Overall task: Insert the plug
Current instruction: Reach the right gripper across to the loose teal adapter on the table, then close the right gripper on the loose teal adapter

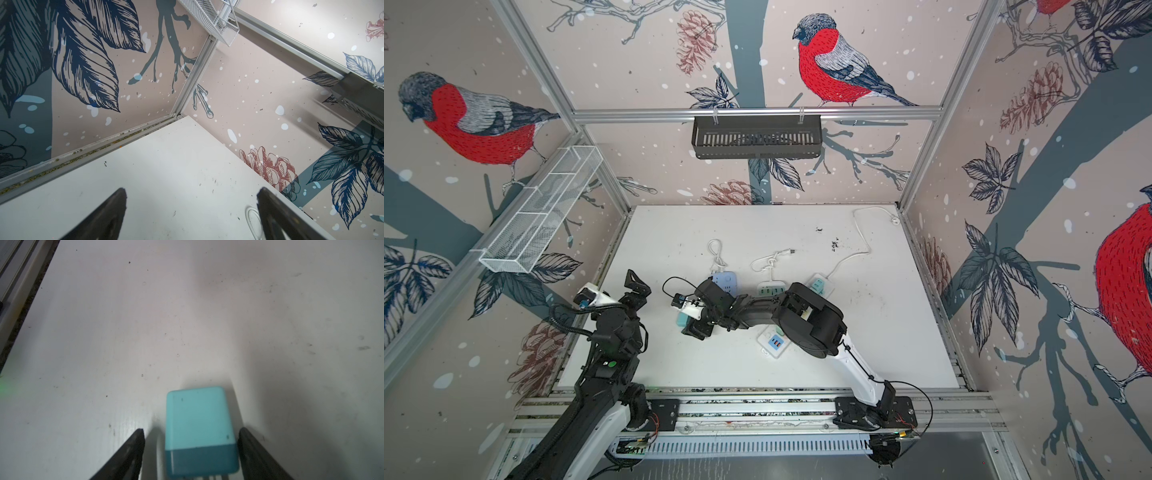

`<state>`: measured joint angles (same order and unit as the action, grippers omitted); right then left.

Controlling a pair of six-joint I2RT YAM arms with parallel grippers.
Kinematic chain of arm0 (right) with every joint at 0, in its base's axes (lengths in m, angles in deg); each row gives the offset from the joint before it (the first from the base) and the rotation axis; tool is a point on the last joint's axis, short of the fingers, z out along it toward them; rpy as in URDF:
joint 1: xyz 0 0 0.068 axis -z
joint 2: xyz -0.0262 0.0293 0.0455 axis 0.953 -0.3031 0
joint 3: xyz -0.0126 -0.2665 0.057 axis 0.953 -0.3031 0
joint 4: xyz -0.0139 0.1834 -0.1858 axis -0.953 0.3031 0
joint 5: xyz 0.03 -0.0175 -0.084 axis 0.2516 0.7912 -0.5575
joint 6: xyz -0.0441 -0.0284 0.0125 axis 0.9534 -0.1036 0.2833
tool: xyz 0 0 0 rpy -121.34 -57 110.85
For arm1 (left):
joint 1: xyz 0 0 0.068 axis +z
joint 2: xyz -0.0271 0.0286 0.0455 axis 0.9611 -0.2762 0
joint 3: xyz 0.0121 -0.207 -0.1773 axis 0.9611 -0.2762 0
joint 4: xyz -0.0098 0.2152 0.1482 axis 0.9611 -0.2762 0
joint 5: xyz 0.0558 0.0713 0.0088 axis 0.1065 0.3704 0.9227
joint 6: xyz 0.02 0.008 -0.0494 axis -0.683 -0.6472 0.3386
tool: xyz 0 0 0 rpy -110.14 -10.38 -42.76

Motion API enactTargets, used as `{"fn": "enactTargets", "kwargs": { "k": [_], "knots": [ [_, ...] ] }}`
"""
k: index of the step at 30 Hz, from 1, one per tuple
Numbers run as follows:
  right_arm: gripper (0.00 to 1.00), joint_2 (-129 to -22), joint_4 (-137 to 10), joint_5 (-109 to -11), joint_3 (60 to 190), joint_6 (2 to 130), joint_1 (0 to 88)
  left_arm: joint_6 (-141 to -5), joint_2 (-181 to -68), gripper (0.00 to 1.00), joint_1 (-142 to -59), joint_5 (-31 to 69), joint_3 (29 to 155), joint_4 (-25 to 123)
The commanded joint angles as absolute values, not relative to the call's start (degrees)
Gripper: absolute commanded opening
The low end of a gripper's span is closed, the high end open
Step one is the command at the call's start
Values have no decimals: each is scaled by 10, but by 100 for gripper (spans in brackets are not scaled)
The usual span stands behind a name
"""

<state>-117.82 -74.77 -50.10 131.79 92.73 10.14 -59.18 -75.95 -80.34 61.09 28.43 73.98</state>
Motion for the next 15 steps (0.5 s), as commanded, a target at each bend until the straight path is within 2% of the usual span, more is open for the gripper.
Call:
{"fn": "enactTargets", "kwargs": {
  "k": [1, 8, 15],
  "knots": [
    [66, -1191, -728, -502, 1331, 931, 97, -578, -752, 97, -800, 614, 282, 738],
    [48, -1196, -727, -526, 1328, 936, 90, -577, -759, 97, -798, 600, 283, 747],
    [38, -1192, -743, -537, 1316, 931, 86, -577, -758, 97, -797, 588, 283, 745]
  ]
}}
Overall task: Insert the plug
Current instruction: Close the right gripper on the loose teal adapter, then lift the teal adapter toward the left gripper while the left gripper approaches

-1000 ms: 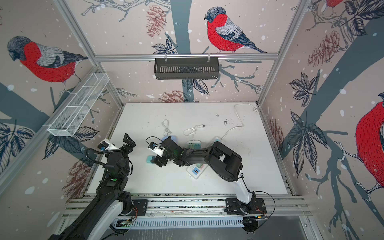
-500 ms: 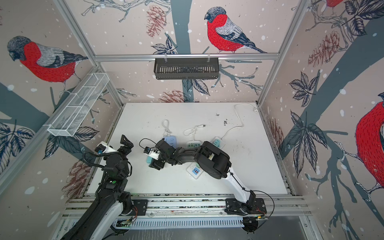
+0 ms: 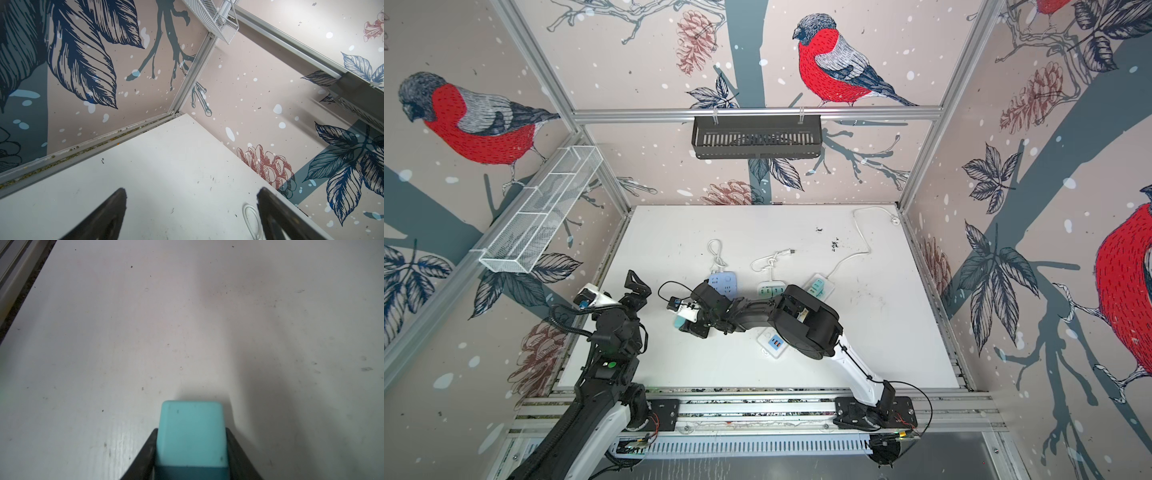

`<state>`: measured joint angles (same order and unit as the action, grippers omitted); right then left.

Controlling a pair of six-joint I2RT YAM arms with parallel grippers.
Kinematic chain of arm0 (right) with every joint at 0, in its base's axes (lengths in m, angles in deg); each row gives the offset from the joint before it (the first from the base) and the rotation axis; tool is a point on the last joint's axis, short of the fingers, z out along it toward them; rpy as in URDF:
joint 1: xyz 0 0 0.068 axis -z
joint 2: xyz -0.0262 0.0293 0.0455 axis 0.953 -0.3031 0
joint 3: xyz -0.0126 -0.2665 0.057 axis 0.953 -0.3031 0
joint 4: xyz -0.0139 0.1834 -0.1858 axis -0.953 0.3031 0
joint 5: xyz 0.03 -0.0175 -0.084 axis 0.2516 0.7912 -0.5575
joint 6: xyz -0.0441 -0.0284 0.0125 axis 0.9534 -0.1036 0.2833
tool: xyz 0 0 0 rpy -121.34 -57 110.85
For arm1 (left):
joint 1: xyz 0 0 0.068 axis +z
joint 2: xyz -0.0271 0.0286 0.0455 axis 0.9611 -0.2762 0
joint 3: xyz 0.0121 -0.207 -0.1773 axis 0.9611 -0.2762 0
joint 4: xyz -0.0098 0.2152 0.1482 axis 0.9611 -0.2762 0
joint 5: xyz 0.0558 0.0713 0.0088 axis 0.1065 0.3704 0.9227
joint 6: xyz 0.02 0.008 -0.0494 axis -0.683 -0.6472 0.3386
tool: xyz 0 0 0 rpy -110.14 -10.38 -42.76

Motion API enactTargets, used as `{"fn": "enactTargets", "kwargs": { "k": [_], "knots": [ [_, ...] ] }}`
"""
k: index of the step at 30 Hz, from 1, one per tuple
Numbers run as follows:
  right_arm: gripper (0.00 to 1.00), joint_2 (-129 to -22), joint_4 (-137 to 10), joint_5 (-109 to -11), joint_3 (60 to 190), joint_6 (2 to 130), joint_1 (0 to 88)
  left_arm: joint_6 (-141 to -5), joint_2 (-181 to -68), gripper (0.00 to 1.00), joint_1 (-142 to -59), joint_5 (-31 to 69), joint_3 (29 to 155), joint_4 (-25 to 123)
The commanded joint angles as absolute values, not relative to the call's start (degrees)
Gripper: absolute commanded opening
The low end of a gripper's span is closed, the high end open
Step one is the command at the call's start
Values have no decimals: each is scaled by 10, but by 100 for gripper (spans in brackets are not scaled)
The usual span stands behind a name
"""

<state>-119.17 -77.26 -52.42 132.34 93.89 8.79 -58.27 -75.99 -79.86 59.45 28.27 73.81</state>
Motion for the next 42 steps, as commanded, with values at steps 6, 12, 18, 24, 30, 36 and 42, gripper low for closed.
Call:
{"fn": "enactTargets", "kwargs": {
  "k": [6, 12, 18, 24, 30, 36, 42],
  "knots": [
    [31, -1150, -801, -543, 1264, 916, 91, -580, -760, 97, -797, 572, 284, 754],
    [27, -1021, -923, -543, 1117, 883, 116, -607, -762, 98, -796, 475, 282, 782],
    [22, -867, -1052, -585, 956, 874, 140, -622, -779, 98, -796, 368, 273, 848],
    [19, -711, -1121, -683, 822, 893, 150, -637, -857, 97, -797, 179, 282, 954],
    [15, -588, -1138, -792, 731, 914, 154, -656, -990, 97, -821, 37, 355, 964],
    [14, -511, -1146, -867, 683, 940, 157, -716, -1115, 88, -893, -20, 467, 879],
    [7, -482, -1166, -924, 648, 954, 160, -659, -1153, 88, -898, -120, 460, 981]
  ]
}}
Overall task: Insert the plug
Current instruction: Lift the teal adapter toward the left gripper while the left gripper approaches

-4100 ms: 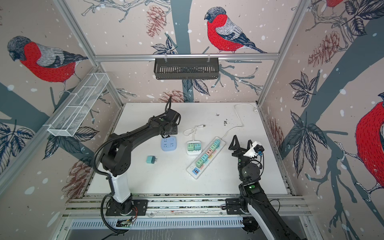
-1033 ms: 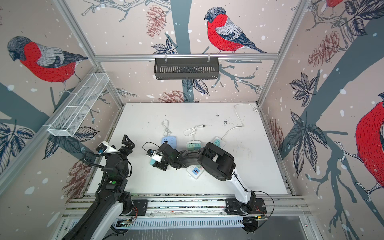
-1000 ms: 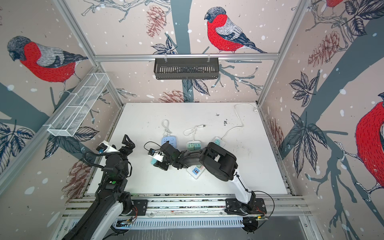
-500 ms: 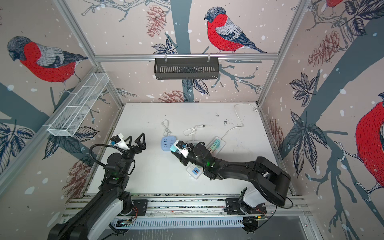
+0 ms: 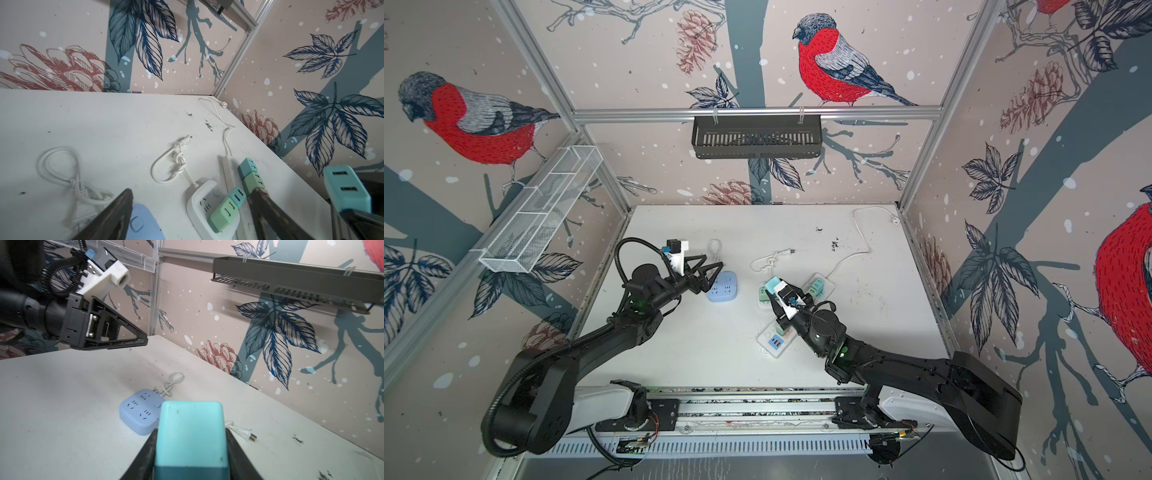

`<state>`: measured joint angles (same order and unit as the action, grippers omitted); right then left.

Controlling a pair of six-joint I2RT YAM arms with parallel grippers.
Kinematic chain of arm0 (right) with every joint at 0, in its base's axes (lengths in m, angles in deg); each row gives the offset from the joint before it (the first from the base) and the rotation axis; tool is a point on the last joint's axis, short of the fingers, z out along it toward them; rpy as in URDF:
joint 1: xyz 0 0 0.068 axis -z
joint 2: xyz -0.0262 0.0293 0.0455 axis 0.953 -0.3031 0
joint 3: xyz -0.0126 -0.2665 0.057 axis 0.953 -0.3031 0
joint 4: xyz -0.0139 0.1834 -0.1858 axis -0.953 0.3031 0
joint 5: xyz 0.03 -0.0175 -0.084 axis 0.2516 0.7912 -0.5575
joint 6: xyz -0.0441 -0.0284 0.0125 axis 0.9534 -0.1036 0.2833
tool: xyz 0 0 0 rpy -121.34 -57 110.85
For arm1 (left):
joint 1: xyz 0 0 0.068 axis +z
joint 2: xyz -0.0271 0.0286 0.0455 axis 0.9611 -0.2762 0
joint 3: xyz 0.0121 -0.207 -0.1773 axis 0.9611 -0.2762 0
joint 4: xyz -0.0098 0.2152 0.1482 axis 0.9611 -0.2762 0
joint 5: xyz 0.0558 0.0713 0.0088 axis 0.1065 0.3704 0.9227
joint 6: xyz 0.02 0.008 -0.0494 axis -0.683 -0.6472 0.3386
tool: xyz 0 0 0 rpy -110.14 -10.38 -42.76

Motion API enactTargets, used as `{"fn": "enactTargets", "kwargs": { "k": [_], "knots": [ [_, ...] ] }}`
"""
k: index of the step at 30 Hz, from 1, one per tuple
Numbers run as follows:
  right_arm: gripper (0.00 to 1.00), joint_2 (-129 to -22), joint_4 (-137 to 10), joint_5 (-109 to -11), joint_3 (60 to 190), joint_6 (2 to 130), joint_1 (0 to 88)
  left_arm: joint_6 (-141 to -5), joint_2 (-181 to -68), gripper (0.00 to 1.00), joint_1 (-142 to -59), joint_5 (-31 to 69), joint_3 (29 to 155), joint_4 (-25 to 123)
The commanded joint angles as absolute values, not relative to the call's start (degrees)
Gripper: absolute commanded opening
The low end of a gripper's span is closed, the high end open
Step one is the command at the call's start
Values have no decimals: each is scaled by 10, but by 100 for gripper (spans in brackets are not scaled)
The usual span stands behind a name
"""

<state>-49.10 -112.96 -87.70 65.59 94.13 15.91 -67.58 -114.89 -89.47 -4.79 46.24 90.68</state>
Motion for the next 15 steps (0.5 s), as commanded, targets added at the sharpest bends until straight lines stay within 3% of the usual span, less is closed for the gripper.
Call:
{"fn": "enactTargets", "kwargs": {
  "k": [1, 6, 10, 13, 15],
  "knots": [
    [6, -476, -1172, -929, 641, 957, 159, -660, -1154, 88, -901, -128, 461, 984],
    [4, -445, -1251, -939, 595, 983, 162, -692, -1148, 88, -922, -132, 477, 940],
    [4, -440, -1374, -779, 509, 1146, 165, -710, -1144, 87, -949, -172, 481, 937],
    [8, -436, -1466, -766, 471, 1162, 162, -731, -1136, 87, -975, -206, 482, 931],
    [8, -420, -1431, -753, 476, 1172, 164, -754, -1127, 87, -995, -200, 483, 905]
  ]
}}
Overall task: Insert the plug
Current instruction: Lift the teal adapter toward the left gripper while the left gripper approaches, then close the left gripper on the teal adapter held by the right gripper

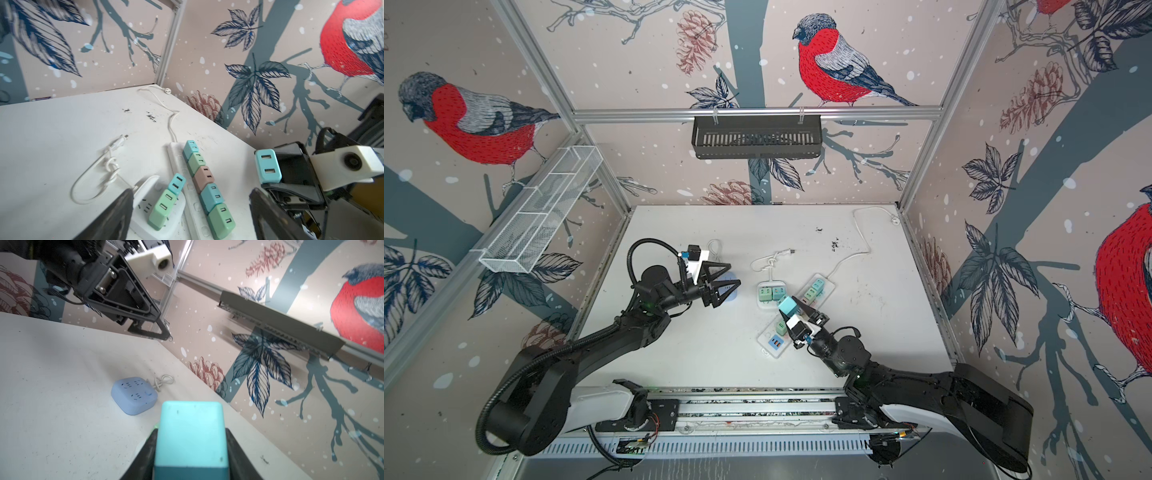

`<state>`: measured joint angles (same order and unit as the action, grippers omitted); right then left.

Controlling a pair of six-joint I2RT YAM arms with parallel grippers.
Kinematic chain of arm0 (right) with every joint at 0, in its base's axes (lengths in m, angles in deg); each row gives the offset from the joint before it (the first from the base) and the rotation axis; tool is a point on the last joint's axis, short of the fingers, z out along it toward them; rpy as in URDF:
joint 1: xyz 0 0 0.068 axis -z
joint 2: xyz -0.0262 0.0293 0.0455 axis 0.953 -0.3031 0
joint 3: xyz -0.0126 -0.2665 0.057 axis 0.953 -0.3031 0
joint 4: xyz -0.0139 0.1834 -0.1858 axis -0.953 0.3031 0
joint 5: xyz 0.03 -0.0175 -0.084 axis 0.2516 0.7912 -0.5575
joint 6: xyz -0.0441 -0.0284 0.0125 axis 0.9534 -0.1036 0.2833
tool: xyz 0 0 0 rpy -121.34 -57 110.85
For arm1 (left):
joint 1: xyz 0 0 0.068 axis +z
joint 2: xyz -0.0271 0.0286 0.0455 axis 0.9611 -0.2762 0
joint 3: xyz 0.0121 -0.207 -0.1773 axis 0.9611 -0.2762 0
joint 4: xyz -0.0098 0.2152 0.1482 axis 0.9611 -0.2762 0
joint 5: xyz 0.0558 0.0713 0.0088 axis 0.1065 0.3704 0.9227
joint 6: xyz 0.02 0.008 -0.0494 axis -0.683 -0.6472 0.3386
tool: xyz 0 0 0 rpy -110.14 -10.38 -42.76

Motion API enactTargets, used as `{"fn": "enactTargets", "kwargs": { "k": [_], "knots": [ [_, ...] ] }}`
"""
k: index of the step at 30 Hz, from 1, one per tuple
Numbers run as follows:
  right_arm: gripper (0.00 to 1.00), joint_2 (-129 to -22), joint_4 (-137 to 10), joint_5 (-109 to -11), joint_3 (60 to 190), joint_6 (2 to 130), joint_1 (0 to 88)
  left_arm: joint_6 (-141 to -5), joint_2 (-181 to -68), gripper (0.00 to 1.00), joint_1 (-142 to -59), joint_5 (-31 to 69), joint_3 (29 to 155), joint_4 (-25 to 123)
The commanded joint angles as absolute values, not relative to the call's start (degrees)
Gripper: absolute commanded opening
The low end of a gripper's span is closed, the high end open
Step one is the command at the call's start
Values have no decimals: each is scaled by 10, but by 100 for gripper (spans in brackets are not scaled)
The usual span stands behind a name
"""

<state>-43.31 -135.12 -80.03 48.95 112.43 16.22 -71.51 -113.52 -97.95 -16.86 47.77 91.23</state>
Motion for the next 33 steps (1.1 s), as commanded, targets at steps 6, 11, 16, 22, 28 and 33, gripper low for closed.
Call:
{"fn": "enactTargets", "kwargs": {
  "k": [6, 11, 16, 22, 28, 33],
  "knots": [
    [2, -380, -1323, -748, 513, 1181, 174, -805, -1103, 87, -1034, -185, 496, 841],
    [2, -407, -1357, -735, 509, 1224, 176, -798, -1108, 87, -1055, -207, 501, 854],
    [1, -452, -1380, -717, 517, 1244, 176, -797, -1116, 87, -1090, -203, 511, 854],
    [1, -517, -1460, -704, 520, 1268, 174, -808, -1138, 85, -1118, -193, 545, 820],
    [1, -566, -1535, -697, 521, 1287, 165, -810, -1173, 83, -1121, -196, 566, 809],
    [1, -590, -1546, -704, 535, 1294, 162, -814, -1189, 80, -1130, -202, 578, 800]
  ]
}}
